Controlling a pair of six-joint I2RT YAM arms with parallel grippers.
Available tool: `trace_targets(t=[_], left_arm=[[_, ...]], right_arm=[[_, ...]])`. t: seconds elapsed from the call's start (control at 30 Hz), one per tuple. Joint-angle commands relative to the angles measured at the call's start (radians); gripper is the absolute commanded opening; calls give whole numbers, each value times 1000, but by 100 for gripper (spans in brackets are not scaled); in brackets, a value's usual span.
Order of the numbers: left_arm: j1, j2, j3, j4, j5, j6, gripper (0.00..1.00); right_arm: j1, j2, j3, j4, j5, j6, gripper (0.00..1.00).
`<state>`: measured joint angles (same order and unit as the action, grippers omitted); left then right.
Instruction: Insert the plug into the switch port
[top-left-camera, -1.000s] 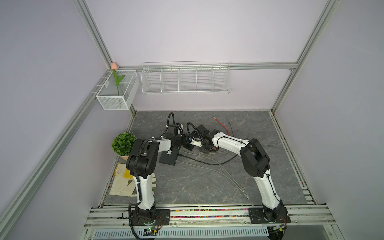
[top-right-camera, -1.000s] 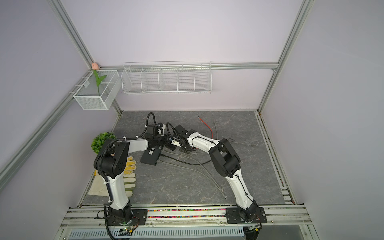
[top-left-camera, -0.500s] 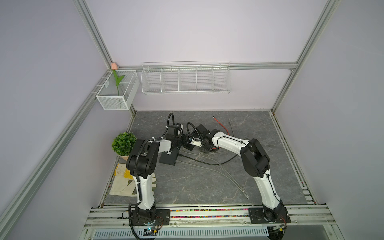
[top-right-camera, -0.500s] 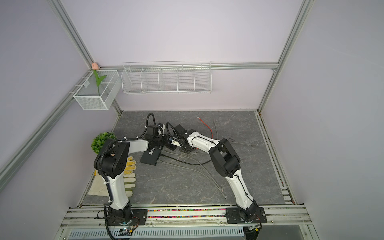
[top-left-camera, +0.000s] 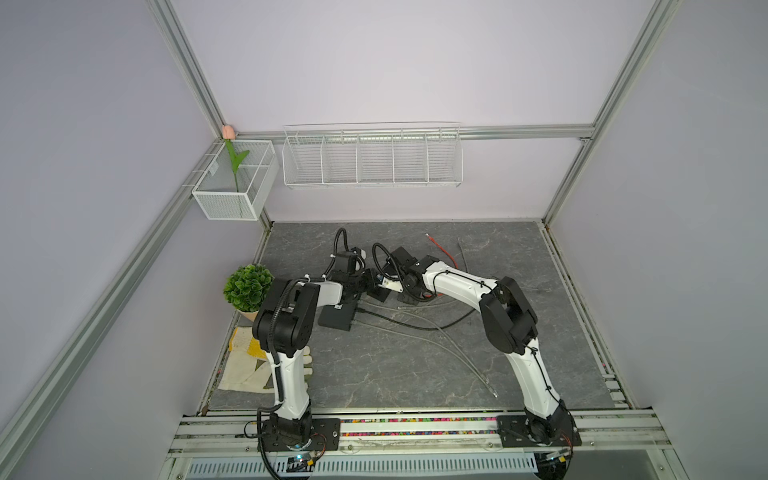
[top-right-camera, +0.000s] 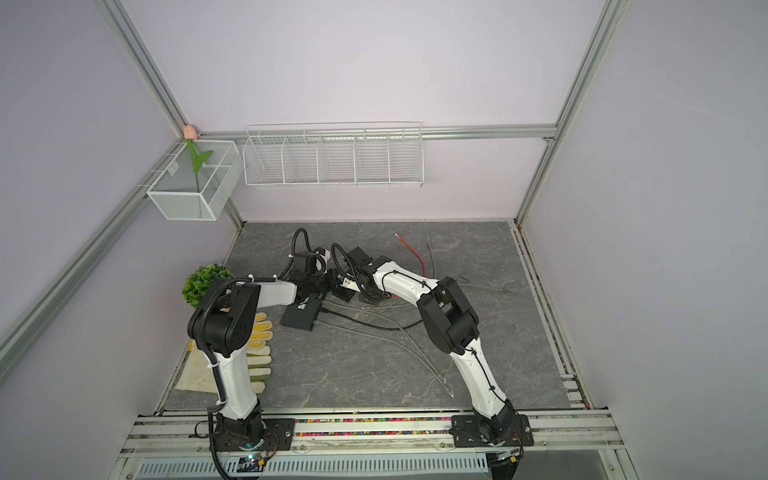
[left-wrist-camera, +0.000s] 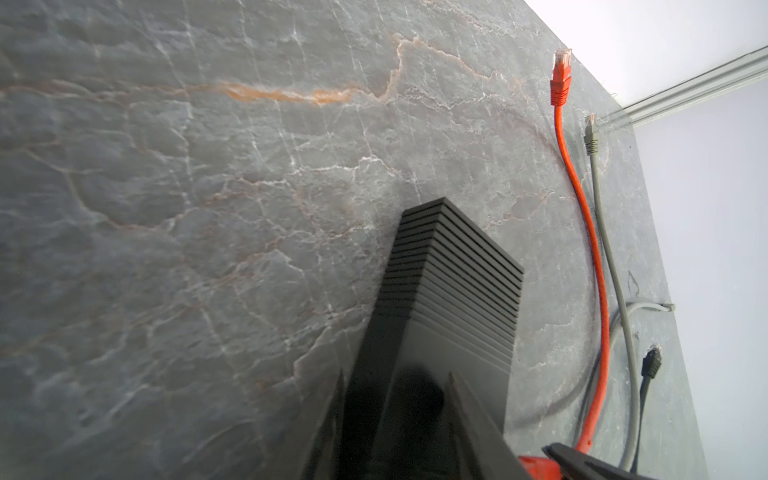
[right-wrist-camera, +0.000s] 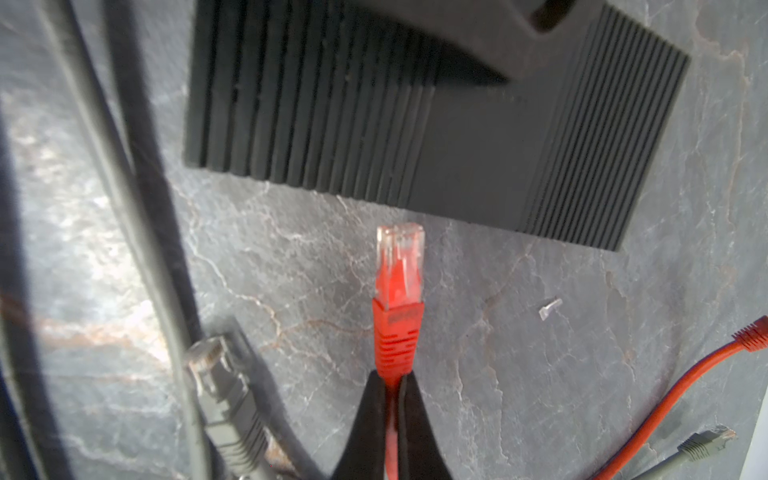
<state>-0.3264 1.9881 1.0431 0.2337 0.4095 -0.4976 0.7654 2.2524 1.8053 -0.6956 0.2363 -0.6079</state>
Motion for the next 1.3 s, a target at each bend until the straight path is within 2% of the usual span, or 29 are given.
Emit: trace_targets(t=[0.0,0.27,0.37,0.53,0.87,0.97,1.1,1.27], left_arm=[[-7,1,-20,-14,20,-18,42],[40,-42,-22,-28,87,-43,41],[57,-49,-21,-21,123,-62,41],[88,-59,-21,-45,108,-70,41],[69,-74,-61,-33,93,-72,39],[53,-68,-58,-36,83,-67,39],[50,-63,-70,-22,86,-74,39],[35,-74,-106,5,81,-78,39]], right_arm=[[17,44,23,-6,-52,0,7],[-19,-30,-12,-11,-99,17,7],[-25,-54,-21,-26,-81,23,7],[-37,-69,13,-71,-19,85,7],[-38,-39,60,-133,0,221,7],[-36,-58,6,-101,8,228,7],[-34,-98,-73,-18,-46,230,7],[-23,-74,-52,-24,-67,219,7]])
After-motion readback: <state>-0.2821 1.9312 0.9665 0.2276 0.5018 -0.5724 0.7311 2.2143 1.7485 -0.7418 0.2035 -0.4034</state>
